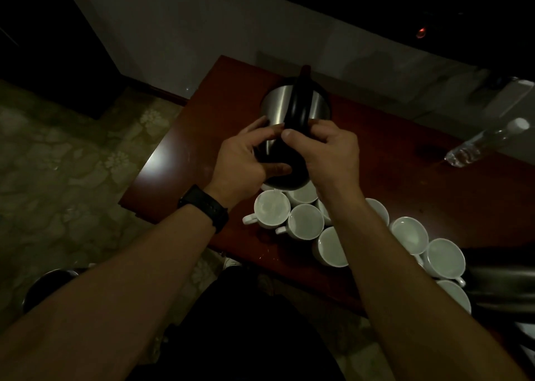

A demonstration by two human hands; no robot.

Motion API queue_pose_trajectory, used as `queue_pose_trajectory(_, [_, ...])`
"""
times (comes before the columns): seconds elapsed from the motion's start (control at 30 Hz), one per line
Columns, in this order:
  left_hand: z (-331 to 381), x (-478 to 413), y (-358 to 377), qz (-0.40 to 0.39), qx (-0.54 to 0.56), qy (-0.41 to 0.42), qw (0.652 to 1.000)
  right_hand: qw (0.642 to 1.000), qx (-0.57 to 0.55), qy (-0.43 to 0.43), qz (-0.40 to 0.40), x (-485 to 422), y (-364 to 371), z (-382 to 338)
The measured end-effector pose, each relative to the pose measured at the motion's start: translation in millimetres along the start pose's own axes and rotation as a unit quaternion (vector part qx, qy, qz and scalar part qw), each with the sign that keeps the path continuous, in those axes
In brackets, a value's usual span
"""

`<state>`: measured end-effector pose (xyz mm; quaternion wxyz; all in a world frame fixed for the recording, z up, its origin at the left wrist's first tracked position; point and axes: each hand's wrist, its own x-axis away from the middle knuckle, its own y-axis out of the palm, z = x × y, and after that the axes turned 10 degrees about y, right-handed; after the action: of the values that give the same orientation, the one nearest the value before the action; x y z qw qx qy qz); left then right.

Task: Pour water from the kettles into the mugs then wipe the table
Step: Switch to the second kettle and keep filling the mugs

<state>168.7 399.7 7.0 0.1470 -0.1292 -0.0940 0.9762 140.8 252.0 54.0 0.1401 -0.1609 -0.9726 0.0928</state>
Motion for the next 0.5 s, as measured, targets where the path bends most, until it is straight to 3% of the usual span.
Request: queue_pose_trajectory(0.5, [2.1,1.2,6.1,0.009,0.003,0.018,1.0,1.0,-0.002,-0.018,0.006,1.8,-7.6,-2.1])
